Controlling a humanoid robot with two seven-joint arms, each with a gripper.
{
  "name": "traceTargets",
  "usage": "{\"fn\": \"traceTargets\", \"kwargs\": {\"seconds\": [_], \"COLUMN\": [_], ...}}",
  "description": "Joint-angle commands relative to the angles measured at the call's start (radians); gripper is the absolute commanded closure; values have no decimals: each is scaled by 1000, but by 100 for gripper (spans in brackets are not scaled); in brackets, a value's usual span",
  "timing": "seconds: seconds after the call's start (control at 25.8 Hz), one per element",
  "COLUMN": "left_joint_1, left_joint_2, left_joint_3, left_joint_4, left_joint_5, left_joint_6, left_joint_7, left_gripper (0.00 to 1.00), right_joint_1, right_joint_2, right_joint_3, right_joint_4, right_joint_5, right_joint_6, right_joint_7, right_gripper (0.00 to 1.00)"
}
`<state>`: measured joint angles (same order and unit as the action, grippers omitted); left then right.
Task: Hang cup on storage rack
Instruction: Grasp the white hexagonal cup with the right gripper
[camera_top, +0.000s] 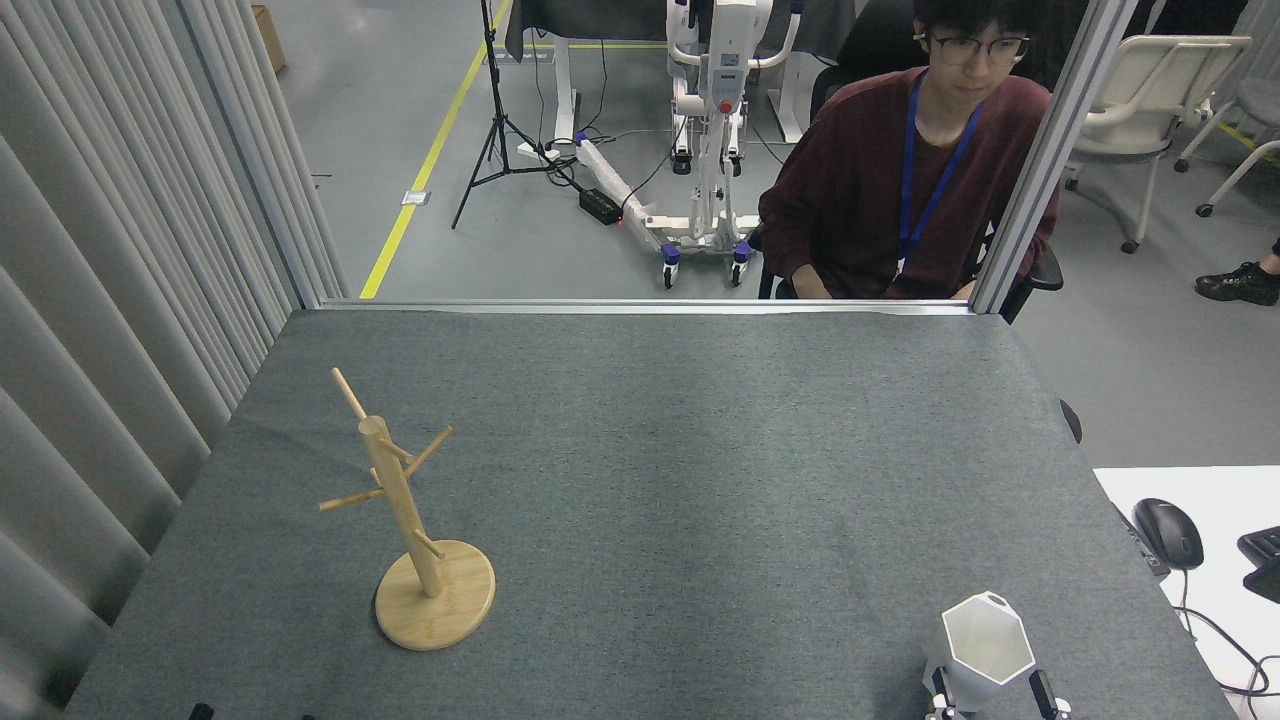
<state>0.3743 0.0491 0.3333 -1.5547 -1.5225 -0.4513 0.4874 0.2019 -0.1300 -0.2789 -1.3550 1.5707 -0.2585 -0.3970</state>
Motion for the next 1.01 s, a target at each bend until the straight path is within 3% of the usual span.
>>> {"fn": "traceTargets", "kwargs": {"seconds": [0.0,0.39,0.43,0.5,0.54,0.81,0.97], "left_joint_1": [0,0,0,0,0,-2,-40], "left_joint_2": [0,0,0,0,0,-5,-18], "left_joint_3": [0,3,1,1,1,-16,-129], "left_joint_4": [5,7,7,5,5,-7,-24], "left_joint_5": [1,-1,-1,-1,-1,-10,-47], "left_joint_6": [0,0,0,0,0,-1,0], "left_joint_7": [0,0,0,0,0,0,0], "left_gripper": [0,0,0,0,0,0,0], "right_joint_1": [-7,-58,-58,-55,-53,-61,-91], "right_joint_2": [-8,-10,-10,-10,-10,1,10], "right_joint_3": [0,4,7,10,10,1,0], "right_joint_4": [2,45,45,45,45,43,22], "right_joint_5": [-1,5,5,6,6,-3,-5], "right_joint_6": [1,1,-1,-1,-2,2,18], "right_joint_7": [0,3,3,1,1,-5,-6], "right_gripper": [2,3,11,50,54,53,53]}}
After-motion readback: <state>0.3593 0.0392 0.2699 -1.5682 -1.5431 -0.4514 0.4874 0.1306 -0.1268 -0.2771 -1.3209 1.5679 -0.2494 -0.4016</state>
